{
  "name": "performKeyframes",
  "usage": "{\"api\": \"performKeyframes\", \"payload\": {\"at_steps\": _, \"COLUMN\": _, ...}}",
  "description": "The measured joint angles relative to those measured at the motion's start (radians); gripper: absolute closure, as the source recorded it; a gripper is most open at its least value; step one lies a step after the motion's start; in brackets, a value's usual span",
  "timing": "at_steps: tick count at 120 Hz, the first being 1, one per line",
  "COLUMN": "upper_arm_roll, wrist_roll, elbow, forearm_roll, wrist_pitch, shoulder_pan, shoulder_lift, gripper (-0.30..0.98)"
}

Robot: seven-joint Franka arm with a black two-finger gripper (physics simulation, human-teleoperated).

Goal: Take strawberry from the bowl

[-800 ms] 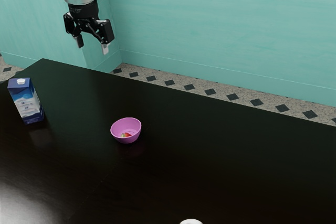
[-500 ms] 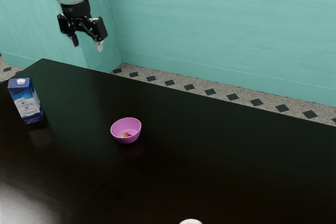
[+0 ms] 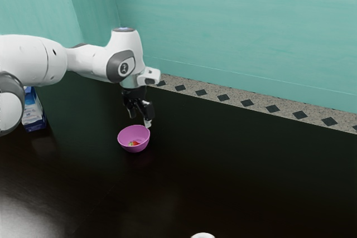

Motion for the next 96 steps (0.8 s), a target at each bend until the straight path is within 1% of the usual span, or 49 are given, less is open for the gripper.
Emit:
{"api": "performKeyframes", "payload": {"at_steps": 8, "upper_arm_roll": 0.001, "wrist_roll": 0.02, "elbow": -0.012, "forearm_roll": -0.003, "wrist_pitch": 0.026, "shoulder_pan": 0.004, "shoulder_lift": 0.011, "gripper": 0.05}}
{"api": "performKeyframes", "payload": {"at_steps": 15, "upper_arm_roll": 0.022, "wrist_roll": 0.036, "elbow": -0.093, "forearm_roll": -0.018, "wrist_pitch": 0.053, "shoulder_pan": 0.004, "shoulder_lift": -0.024, "gripper": 0.07}}
{"api": "performKeyframes", "payload": {"at_steps": 29, "upper_arm_roll": 0.038, "wrist_roll": 0.072, "elbow": -0.19, "forearm_roll": -0.026, "wrist_pitch": 0.115, "shoulder_pan": 0.0, "shoulder_lift": -0.047, "gripper": 0.21}}
{"api": "performKeyframes", "payload": {"at_steps": 47, "upper_arm_roll": 0.04, "wrist_roll": 0.122, "elbow": -0.206, "forearm_roll": -0.023, "wrist_pitch": 0.162, "shoulder_pan": -0.001, "shoulder_lift": -0.049, "gripper": 0.36}}
{"api": "performKeyframes", "payload": {"at_steps": 59, "upper_arm_roll": 0.04, "wrist_roll": 0.15, "elbow": -0.209, "forearm_roll": -0.023, "wrist_pitch": 0.178, "shoulder_pan": -0.001, "shoulder_lift": -0.047, "gripper": 0.43}}
{"api": "performKeyframes", "payload": {"at_steps": 76, "upper_arm_roll": 0.04, "wrist_roll": 0.182, "elbow": -0.214, "forearm_roll": -0.023, "wrist_pitch": 0.191, "shoulder_pan": -0.002, "shoulder_lift": -0.043, "gripper": 0.47}}
{"api": "performKeyframes", "payload": {"at_steps": 96, "upper_arm_roll": 0.04, "wrist_roll": 0.21, "elbow": -0.222, "forearm_roll": -0.026, "wrist_pitch": 0.199, "shoulder_pan": -0.002, "shoulder_lift": -0.04, "gripper": 0.46}}
